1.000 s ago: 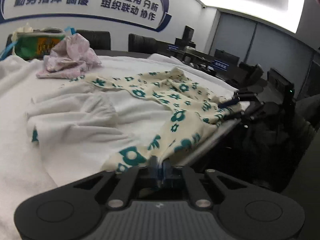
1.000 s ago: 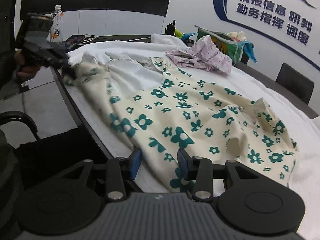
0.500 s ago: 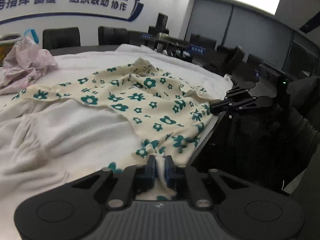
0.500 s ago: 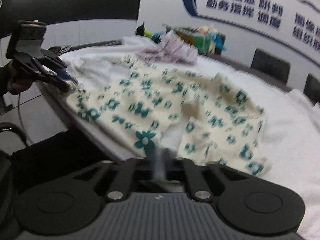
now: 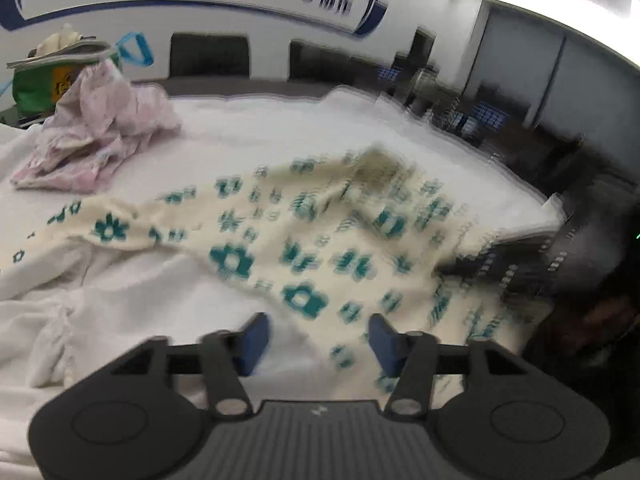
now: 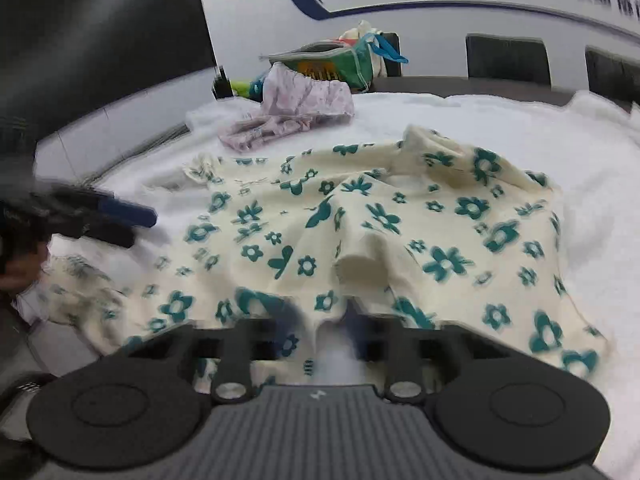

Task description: Fold clothes

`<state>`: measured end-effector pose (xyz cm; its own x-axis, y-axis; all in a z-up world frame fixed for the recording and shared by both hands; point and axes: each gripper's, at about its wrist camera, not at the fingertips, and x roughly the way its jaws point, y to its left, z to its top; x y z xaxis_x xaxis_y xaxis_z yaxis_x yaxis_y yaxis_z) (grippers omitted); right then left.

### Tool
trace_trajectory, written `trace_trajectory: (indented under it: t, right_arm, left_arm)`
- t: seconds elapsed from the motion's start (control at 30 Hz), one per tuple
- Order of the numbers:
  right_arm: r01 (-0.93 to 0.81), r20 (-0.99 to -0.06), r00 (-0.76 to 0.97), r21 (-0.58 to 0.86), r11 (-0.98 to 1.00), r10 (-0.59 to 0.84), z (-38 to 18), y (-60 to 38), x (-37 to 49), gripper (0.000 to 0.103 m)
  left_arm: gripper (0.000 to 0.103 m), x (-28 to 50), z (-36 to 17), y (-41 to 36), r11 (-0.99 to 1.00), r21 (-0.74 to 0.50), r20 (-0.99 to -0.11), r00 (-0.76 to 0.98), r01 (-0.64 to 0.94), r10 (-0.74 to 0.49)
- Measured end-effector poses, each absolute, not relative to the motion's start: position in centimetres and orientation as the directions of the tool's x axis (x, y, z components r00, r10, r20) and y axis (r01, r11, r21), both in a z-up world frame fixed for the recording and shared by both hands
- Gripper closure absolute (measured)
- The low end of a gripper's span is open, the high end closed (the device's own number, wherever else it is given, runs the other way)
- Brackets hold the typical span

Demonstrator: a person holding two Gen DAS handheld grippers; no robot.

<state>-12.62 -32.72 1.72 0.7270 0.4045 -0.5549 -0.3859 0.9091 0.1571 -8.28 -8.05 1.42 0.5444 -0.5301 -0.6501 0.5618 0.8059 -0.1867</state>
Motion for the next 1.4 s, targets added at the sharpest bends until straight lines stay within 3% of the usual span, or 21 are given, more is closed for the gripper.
trace_trajectory:
  t: [0.1, 0.17, 0.3, 0.37, 0.43, 0.53, 0.6, 0.77, 0.83, 0.93, 1.0, 1.07, 1.1, 1.13, 1.17, 1.2, 1.4]
  right_arm:
    - [-0.362, -0.572, 0.738, 0.113, 0.925, 0.359, 2.0, -31.6, -11.8, 0.098]
    - [-0.384, -0.605, 0.708, 0.102, 0.918, 0.364, 3.0, -31.9, -11.6, 0.093]
    - [-0.447, -0.505, 0.726, 0.168, 0.878, 0.466, 7.0, -33.3, -11.1, 0.072]
    - [-0.459, -0.482, 0.725, 0.195, 0.867, 0.492, 8.6, -33.0, -9.0, 0.066]
    - [-0.418, -0.571, 0.707, 0.137, 0.898, 0.416, 7.7, -31.1, -4.5, 0.056]
    - [-0.360, -0.661, 0.636, 0.202, 0.911, 0.398, 5.9, -30.9, 1.0, 0.056]
    - [-0.394, -0.663, 0.581, 0.279, 0.876, 0.472, 6.1, -32.0, 1.5, 0.056]
    - [-0.465, -0.688, 0.618, 0.069, 0.883, 0.379, 5.5, -33.0, -5.2, 0.056]
    - [-0.499, -0.665, 0.633, 0.041, 0.866, 0.397, 5.1, -34.1, -8.9, 0.055]
    - [-0.564, -0.593, 0.675, -0.032, 0.825, 0.439, 4.5, -34.4, -13.5, 0.053]
    - [-0.568, -0.597, 0.693, -0.108, 0.816, 0.404, 4.0, -33.5, -14.3, 0.054]
    - [-0.572, -0.608, 0.701, -0.169, 0.802, 0.372, 3.4, -32.7, -14.1, 0.061]
    - [-0.574, -0.617, 0.698, -0.178, 0.799, 0.364, 3.2, -32.7, -13.7, 0.084]
    - [-0.576, -0.633, 0.686, -0.171, 0.799, 0.359, 3.1, -32.8, -13.2, 0.101]
    - [-0.576, -0.636, 0.682, -0.165, 0.800, 0.360, 3.4, -33.1, -13.1, 0.101]
    - [-0.576, -0.625, 0.688, -0.160, 0.802, 0.369, 4.2, -33.6, -13.5, 0.101]
    - [-0.558, -0.587, 0.714, -0.147, 0.817, 0.382, 8.3, -36.8, -17.6, 0.101]
  left_arm:
    - [0.063, -7.0, 2.5, -6.0, 0.823, -0.263, -0.667, 0.522, 0.504, -0.532]
    - [0.052, -4.8, 3.2, -4.8, 0.861, -0.285, -0.669, 0.555, 0.422, -0.494]
    - [0.052, 0.0, 3.9, -3.2, 0.924, -0.293, -0.678, 0.628, 0.247, -0.383]
    - [0.056, 1.2, 3.1, -3.4, 0.931, -0.301, -0.688, 0.629, 0.208, -0.363]
    - [0.056, 2.4, 2.2, -3.5, 0.936, -0.308, -0.698, 0.629, 0.168, -0.343]
    - [0.057, 2.1, 2.2, -2.9, 0.920, -0.359, -0.685, 0.625, 0.158, -0.375]
    - [0.056, 1.2, 2.2, -2.6, 0.918, -0.357, -0.683, 0.623, 0.172, -0.382]
    - [0.052, -1.6, 2.1, -3.0, 0.875, -0.344, -0.667, 0.566, 0.342, -0.484]
    - [0.045, -3.2, 2.1, -3.6, 0.793, -0.362, -0.643, 0.484, 0.491, -0.594]
    - [0.044, -6.4, 2.3, -4.5, 0.672, -0.341, -0.631, 0.371, 0.657, -0.682]
    - [0.043, -8.6, 2.4, -4.9, 0.636, -0.266, -0.650, 0.352, 0.724, -0.673]
    - [0.043, -10.7, 2.3, -5.1, 0.635, -0.168, -0.668, 0.386, 0.754, -0.636]
    - [0.044, -11.5, 2.2, -5.2, 0.636, -0.132, -0.674, 0.401, 0.760, -0.620]
    - [0.065, -12.0, 2.1, -5.1, 0.639, -0.121, -0.684, 0.402, 0.760, -0.609]
    - [0.084, -12.2, 1.8, -5.0, 0.643, -0.123, -0.696, 0.396, 0.756, -0.599]
    - [0.096, -12.3, 1.8, -4.8, 0.646, -0.132, -0.701, 0.390, 0.751, -0.597]
    - [0.092, -15.0, 3.5, -2.7, 0.559, -0.146, -0.595, 0.379, 0.816, -0.709]
